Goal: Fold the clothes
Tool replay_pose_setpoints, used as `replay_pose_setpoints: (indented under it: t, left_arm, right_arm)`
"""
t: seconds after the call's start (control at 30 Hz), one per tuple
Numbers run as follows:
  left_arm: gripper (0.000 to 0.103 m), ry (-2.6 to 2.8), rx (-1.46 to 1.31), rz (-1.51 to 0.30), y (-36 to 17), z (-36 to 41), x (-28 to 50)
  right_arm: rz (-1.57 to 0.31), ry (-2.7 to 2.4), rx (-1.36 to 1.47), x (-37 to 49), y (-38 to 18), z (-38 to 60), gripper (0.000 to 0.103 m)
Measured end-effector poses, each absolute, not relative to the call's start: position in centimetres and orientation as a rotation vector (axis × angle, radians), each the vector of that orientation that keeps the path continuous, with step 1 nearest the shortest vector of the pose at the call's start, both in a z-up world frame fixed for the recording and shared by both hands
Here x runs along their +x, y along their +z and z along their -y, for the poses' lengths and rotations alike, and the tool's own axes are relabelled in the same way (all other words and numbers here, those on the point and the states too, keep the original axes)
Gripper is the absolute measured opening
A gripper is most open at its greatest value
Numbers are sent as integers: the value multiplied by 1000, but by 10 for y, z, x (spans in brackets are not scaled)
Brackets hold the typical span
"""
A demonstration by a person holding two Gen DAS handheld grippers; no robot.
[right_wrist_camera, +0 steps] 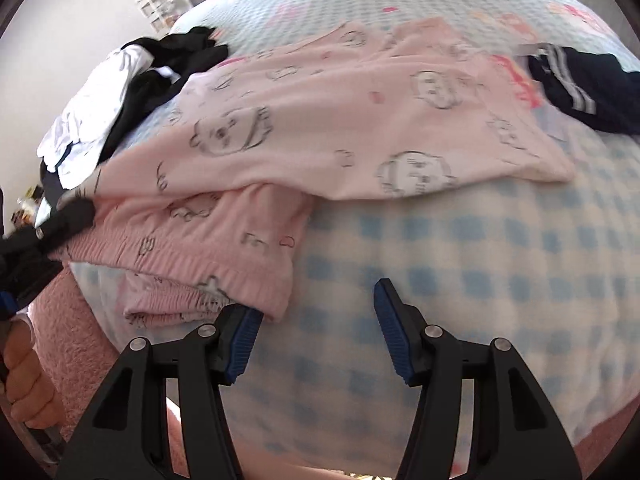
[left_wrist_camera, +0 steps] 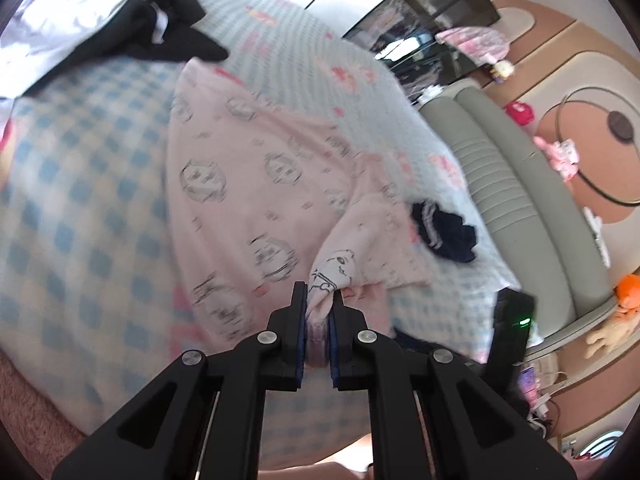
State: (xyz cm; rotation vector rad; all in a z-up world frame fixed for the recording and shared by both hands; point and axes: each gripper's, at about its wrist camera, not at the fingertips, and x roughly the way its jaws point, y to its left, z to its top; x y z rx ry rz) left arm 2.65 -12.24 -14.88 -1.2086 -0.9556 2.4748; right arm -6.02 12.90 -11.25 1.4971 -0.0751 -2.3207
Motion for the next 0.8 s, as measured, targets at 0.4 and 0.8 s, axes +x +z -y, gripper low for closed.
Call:
replay_pose_setpoints:
  t: [0.4,0.8]
  left_arm:
    - [9,2486,-1354,842,-164,117,38]
    - [27,2547,-1335,706,-155,112,35]
  right_arm:
    - [129,-2304,1506,-47,-101,-149,54]
    - [12,-2227,1425,-61,-76,-119,58]
